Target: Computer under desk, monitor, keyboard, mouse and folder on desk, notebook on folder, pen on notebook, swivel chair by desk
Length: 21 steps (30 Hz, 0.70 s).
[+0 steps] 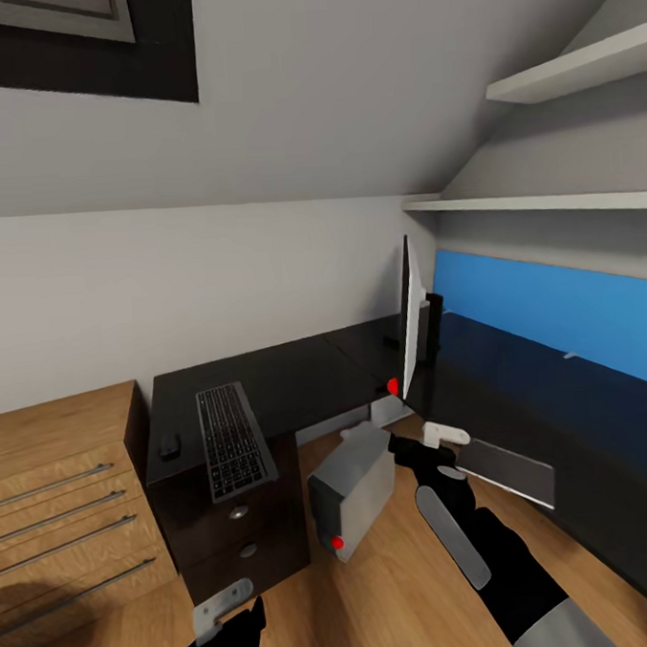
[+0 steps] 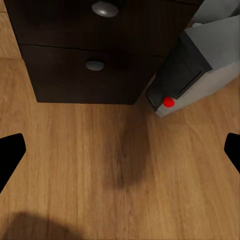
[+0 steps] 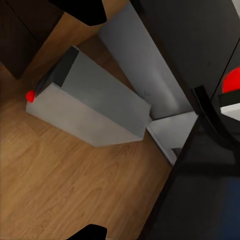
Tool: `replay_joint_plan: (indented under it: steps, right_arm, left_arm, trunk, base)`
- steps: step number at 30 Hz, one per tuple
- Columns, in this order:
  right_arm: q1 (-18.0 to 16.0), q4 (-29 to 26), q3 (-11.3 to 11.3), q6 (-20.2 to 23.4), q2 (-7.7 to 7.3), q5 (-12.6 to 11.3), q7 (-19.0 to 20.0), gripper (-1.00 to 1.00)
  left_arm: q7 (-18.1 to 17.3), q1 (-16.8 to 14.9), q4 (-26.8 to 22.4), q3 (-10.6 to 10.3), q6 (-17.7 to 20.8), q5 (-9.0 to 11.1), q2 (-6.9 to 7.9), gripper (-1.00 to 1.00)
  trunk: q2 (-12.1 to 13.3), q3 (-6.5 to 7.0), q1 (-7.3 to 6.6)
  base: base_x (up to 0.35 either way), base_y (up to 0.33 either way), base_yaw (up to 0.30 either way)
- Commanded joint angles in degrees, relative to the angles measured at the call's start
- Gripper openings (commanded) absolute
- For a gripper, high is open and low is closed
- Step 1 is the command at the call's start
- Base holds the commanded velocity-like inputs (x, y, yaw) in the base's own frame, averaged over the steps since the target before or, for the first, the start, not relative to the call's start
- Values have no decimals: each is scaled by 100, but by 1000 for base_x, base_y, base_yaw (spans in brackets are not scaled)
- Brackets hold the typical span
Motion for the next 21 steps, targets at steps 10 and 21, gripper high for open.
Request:
replay_joint_plan:
  steps: [10, 21]
  right_arm:
    - [-6, 206, -20, 19, -16, -56, 549, 100]
    - [-6, 642, -201, -303, -26, -939, 993, 100]
  left_arm:
    - [43, -1, -11, -14, 15, 38, -9, 100]
    - [42, -1, -11, -3, 15, 34, -5, 100]
  trunk:
    - [-406, -185, 220]
    - [-847, -383, 462]
  base:
    - [0, 0, 0]
    - [0, 0, 0]
